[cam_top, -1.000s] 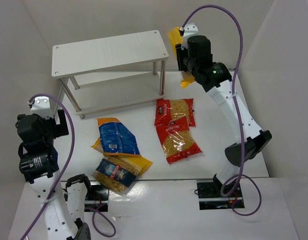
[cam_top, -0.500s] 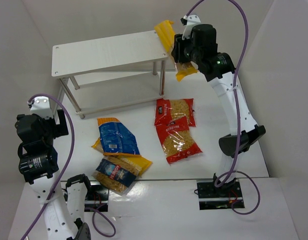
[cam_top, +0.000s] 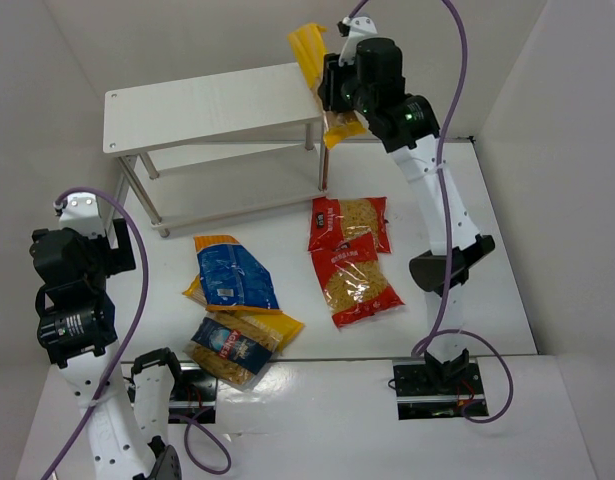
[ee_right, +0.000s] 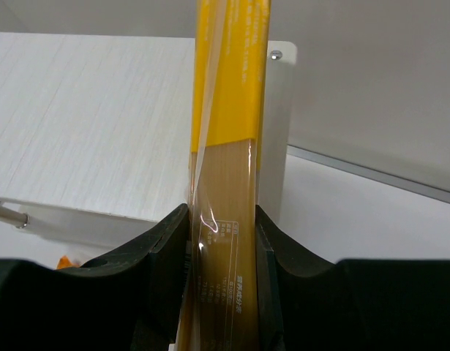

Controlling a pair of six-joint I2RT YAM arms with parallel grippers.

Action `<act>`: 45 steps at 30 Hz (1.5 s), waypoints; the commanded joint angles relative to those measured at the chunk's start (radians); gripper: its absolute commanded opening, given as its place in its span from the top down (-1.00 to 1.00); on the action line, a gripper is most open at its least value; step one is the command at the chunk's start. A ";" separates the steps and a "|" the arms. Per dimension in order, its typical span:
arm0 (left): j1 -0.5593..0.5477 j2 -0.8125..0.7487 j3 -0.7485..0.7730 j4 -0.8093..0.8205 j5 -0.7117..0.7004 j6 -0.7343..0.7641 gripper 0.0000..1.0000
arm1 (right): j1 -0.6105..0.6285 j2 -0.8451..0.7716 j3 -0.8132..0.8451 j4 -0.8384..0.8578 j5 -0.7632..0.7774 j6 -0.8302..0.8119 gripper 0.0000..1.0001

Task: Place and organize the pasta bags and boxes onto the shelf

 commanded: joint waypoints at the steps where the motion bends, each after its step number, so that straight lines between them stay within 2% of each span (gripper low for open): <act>1: 0.004 0.008 0.028 0.021 -0.031 -0.003 -1.00 | 0.038 0.009 0.124 0.151 0.070 0.027 1.00; 21: 0.004 0.027 0.037 0.012 -0.041 -0.003 -1.00 | 0.094 0.205 0.329 0.198 0.161 0.028 1.00; 38: 0.004 0.017 0.028 0.012 -0.050 0.006 -1.00 | 0.156 0.301 0.403 0.274 0.239 -0.013 1.00; 41: 0.004 0.017 0.028 0.012 -0.050 0.006 -1.00 | 0.156 0.302 0.403 0.283 0.248 -0.013 0.82; 42: 0.004 0.017 0.028 0.012 -0.050 0.006 -1.00 | 0.156 0.311 0.403 0.283 0.248 -0.022 0.64; 44: 0.004 0.017 0.028 0.012 -0.050 0.006 -1.00 | 0.156 0.311 0.412 0.292 0.248 -0.022 0.46; 45: 0.004 0.017 0.028 0.012 -0.050 0.006 -1.00 | 0.156 0.311 0.412 0.292 0.257 -0.022 0.30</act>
